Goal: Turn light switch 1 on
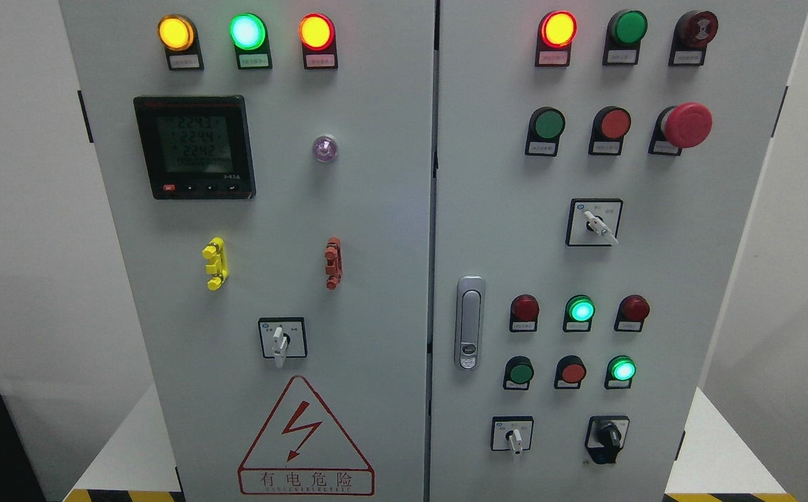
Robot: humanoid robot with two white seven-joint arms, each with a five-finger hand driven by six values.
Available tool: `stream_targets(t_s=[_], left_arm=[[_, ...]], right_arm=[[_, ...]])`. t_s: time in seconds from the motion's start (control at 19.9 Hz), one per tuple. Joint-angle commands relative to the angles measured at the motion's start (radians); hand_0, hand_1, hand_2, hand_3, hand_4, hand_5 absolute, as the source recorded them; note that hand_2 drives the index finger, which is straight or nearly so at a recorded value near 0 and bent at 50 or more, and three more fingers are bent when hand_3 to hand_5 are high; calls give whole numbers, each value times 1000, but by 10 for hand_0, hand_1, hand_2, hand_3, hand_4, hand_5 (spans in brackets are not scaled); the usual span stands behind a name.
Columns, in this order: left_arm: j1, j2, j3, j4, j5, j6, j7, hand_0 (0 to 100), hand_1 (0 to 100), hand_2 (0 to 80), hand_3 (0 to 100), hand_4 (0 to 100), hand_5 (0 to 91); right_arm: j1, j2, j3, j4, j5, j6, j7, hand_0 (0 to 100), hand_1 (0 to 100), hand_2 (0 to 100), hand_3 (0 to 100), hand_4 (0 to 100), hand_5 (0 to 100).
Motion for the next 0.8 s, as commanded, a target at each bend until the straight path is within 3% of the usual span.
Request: stream_targets(t_s=[0.0,0.75], left_arm=[[21,1,15,-2,0,0,5,242,44,0,0,15,0],[18,1,-18,-11,-2,-6,23,243,40,0,0,14,0]], right_arm=[[0,0,0,1,0,-1,-1,54,0,0,0,0,0],[0,0,0,0,0,-1,-1,54,0,0,0,0,0]])
